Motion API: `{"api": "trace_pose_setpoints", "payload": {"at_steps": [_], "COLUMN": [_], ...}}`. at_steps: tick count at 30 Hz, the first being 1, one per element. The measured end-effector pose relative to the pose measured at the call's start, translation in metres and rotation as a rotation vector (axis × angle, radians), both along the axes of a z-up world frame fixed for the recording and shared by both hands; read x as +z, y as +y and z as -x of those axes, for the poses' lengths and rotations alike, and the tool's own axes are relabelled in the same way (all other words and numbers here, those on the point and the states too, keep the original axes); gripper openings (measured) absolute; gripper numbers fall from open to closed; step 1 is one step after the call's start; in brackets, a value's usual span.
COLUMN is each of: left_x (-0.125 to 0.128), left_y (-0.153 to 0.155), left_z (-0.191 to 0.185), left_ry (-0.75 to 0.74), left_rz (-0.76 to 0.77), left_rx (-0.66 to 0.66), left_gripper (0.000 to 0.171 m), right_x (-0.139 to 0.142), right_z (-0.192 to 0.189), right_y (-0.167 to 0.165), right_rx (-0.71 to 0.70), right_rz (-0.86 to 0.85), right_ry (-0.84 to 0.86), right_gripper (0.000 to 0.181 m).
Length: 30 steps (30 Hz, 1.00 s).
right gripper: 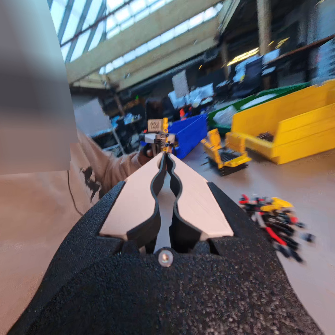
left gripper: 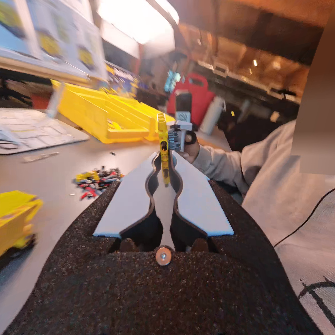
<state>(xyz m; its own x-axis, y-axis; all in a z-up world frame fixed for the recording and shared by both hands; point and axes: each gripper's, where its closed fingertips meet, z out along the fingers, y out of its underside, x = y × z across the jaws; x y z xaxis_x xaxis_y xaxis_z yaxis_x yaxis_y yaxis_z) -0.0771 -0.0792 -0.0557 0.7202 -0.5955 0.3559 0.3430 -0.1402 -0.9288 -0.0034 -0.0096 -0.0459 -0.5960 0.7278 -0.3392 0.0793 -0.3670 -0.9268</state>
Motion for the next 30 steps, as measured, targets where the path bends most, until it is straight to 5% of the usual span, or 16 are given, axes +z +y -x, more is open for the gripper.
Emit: {"api": "trace_pose_setpoints", "payload": {"at_steps": [1, 4, 6, 12, 18, 30], "left_x": [-0.004, -0.029, -0.025, -0.039, -0.041, -0.044], "left_y": [-0.002, 0.012, 0.016, 0.016, 0.012, 0.009], "left_z": [0.007, -0.046, -0.036, -0.048, -0.058, -0.053], "left_ry": [0.018, 0.163, 0.186, 0.274, 0.365, 0.384], "left_rz": [0.006, 0.065, 0.050, 0.052, 0.013, 0.030], "left_rx": [0.025, -0.108, -0.088, -0.077, -0.086, -0.080], "left_gripper": [0.005, 0.007, 0.007, 0.006, 0.006, 0.006], "right_x": [0.007, -0.029, -0.019, -0.034, -0.053, -0.043], "right_z": [-0.008, 0.009, 0.010, 0.013, 0.018, 0.015], "right_y": [0.024, -0.036, -0.030, -0.038, -0.058, -0.057], "right_rx": [-0.074, 0.064, 0.066, 0.005, 0.032, 0.047], "right_rz": [0.001, -0.172, -0.165, -0.316, -0.438, -0.365], "right_ry": [0.032, -0.066, -0.054, -0.113, -0.164, -0.131], "right_gripper": [0.000, 0.000, 0.000, 0.041, 0.026, 0.016]}}
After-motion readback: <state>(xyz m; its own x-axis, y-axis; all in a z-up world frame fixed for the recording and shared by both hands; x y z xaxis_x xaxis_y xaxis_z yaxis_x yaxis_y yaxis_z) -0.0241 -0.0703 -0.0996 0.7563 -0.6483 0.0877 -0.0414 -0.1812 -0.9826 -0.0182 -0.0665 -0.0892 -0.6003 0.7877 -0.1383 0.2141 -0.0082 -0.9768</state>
